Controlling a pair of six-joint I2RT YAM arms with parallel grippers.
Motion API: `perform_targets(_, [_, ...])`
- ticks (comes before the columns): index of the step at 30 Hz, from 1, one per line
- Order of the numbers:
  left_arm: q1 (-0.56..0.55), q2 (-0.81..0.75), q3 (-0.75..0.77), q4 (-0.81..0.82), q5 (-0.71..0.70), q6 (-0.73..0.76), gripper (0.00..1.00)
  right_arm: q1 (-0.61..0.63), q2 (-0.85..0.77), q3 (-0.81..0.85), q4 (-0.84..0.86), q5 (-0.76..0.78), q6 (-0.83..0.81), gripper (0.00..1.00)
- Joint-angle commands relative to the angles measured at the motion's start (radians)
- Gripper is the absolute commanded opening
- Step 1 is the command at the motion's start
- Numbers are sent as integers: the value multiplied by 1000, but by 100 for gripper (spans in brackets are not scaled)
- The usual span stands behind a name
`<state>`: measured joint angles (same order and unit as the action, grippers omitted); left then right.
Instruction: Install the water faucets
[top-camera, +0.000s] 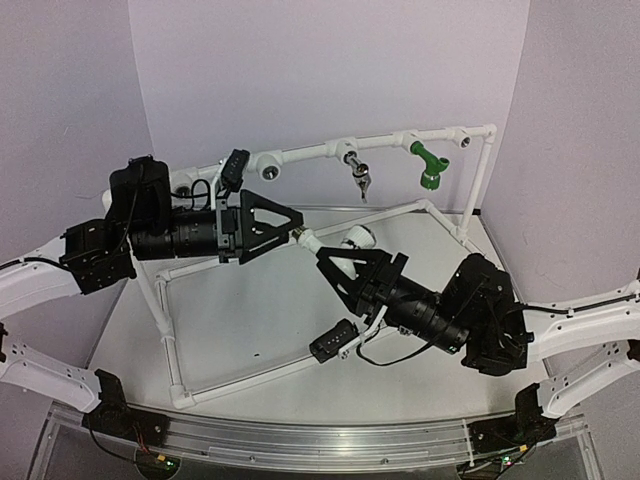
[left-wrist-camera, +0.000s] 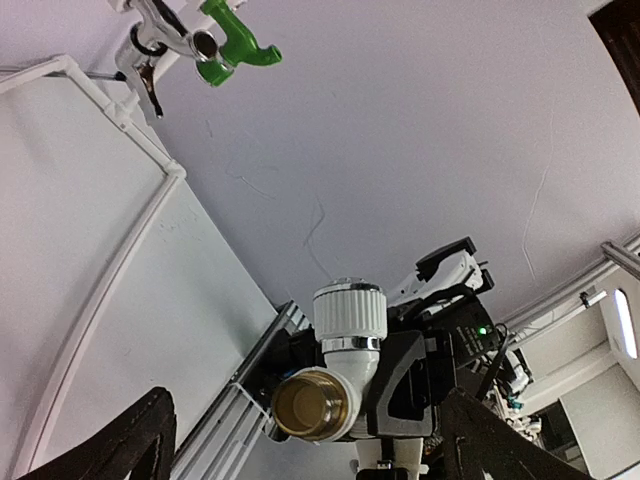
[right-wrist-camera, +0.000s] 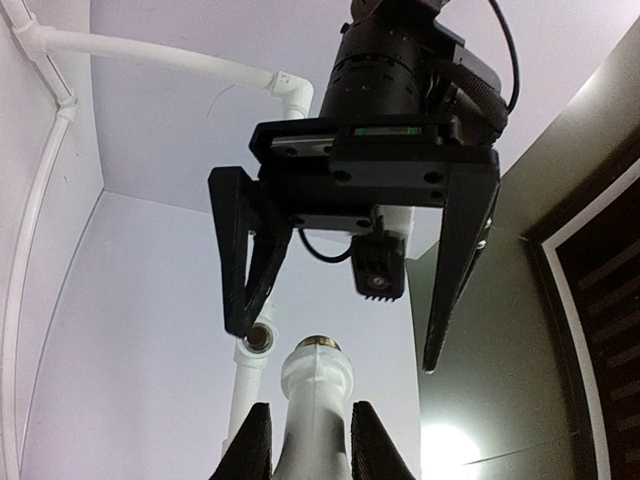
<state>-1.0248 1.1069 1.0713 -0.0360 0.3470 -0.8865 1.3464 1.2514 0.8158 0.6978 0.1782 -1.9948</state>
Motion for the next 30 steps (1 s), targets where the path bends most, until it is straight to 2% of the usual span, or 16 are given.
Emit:
perform_targets(1, [-1, -28, 155, -171, -136, 227, 93, 2, -11, 12, 89, 83, 80, 0])
perform_targets(5, [-1, -3, 303, -319, -228, 362, 94, 2, 19, 24, 91, 119, 109, 0])
perform_targets(11, [-1, 41, 484, -512, -338, 525, 96, 2, 156, 178, 101, 255, 175, 0])
perform_targets(13, [-1, 46, 527, -595, -430, 583, 97, 3, 205, 255, 105, 304, 197, 0])
perform_targets(15, [-1, 32, 544, -655, -593, 617, 99, 3, 251, 315, 106, 340, 225, 0])
perform_targets(17, [-2, 17, 565, -719, -728, 626, 100, 3, 271, 346, 106, 350, 228, 0])
perform_targets(21, [-1, 1, 622, -848, -899, 607, 100, 4, 293, 360, 105, 350, 220, 0])
perform_targets(28, [4, 6, 664, -1001, -1013, 545, 100, 4, 388, 481, 62, 403, 280, 0])
perform_targets(30, [22, 13, 673, -1029, -1008, 532, 100, 4, 411, 503, 57, 402, 280, 0])
